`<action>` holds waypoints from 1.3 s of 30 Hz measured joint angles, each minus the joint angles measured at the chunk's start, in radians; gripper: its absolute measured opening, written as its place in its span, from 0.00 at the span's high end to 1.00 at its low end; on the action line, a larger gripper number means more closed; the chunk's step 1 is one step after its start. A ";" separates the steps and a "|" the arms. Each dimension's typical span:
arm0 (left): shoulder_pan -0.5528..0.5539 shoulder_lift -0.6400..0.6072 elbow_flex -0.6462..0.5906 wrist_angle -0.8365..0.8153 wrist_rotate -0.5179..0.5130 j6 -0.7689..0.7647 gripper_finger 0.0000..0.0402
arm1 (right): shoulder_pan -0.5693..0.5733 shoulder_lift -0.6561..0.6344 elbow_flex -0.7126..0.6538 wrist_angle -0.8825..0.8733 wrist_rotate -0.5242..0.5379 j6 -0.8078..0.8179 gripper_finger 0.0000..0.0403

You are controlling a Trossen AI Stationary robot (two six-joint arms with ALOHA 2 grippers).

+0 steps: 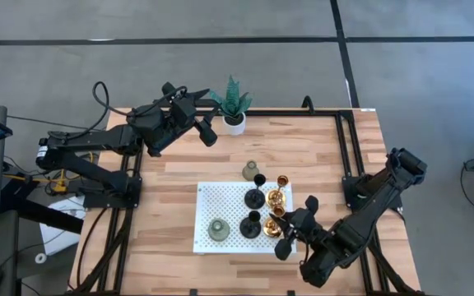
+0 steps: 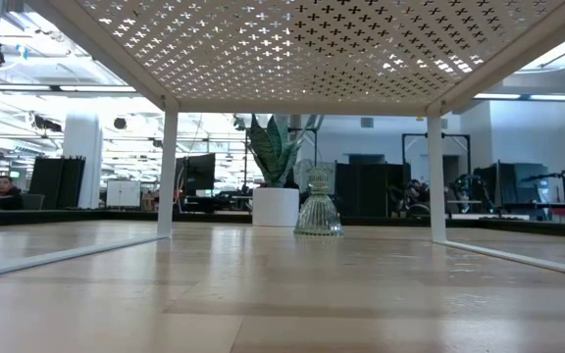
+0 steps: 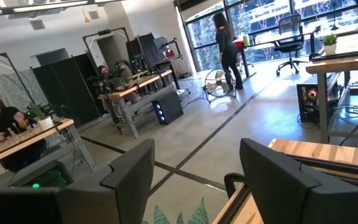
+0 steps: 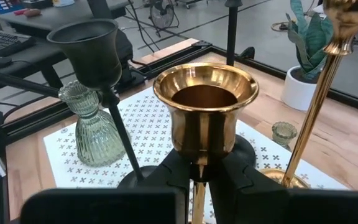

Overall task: Pick & Place candle stick holders
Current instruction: Align the gold candle holder with the other gold candle holder on the shelf, then align the transparent candle holder with the other transparent candle holder on the shelf

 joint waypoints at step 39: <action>0.000 0.000 0.000 0.000 0.000 0.000 0.41 | 0.013 -0.166 0.122 -0.160 -0.550 0.008 0.59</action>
